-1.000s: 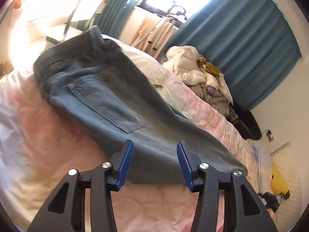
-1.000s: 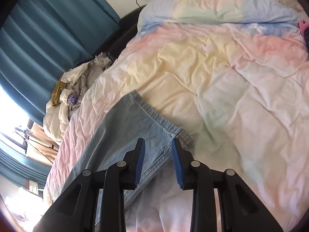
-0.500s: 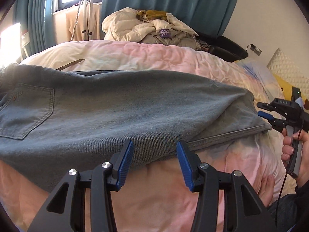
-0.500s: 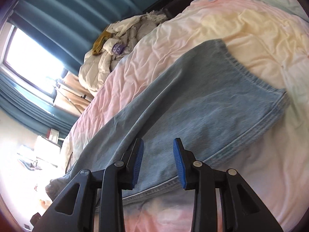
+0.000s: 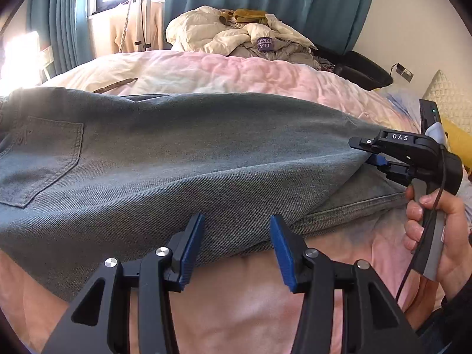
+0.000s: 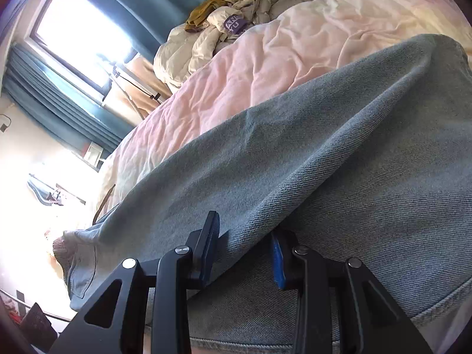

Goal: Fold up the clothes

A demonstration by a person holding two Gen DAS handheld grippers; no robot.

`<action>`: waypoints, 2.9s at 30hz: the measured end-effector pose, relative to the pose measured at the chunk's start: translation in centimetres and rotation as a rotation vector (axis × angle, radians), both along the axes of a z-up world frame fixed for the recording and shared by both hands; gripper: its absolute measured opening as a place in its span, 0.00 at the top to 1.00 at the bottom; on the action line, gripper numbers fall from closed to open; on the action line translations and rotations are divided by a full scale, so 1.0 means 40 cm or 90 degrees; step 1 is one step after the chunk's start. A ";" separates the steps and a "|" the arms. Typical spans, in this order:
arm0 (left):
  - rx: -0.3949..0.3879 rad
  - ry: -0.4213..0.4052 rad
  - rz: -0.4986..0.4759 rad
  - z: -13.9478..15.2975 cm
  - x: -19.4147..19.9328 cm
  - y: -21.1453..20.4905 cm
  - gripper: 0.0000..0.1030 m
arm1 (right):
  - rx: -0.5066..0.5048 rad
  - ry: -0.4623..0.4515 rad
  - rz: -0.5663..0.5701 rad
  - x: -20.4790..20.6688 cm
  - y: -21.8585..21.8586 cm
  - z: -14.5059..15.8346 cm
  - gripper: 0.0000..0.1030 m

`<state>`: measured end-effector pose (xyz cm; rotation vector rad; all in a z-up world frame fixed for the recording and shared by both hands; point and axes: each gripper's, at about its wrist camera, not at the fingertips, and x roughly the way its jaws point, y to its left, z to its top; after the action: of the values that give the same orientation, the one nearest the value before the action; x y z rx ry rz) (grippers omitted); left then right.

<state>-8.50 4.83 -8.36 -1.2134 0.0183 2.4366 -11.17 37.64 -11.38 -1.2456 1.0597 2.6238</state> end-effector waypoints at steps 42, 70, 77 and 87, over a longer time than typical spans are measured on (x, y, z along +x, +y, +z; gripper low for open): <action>0.061 -0.110 0.216 -0.018 -0.367 -0.174 0.53 | 0.136 -0.020 0.058 0.117 -0.130 0.105 0.92; 0.012 -0.023 0.124 0.065 -0.231 -0.144 0.49 | 0.108 -0.057 0.047 0.146 -0.095 0.092 0.91; 0.010 0.009 0.043 0.113 -0.043 -0.073 0.49 | 0.058 -0.012 -0.017 0.254 0.020 0.190 0.83; -0.090 0.042 -0.031 0.040 0.006 0.039 0.48 | -0.056 -0.032 -0.104 0.176 0.197 0.129 0.63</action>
<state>-8.28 6.39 -6.77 -1.1755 0.2396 2.4677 -4.13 45.50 -6.24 -1.1796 1.2253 2.4366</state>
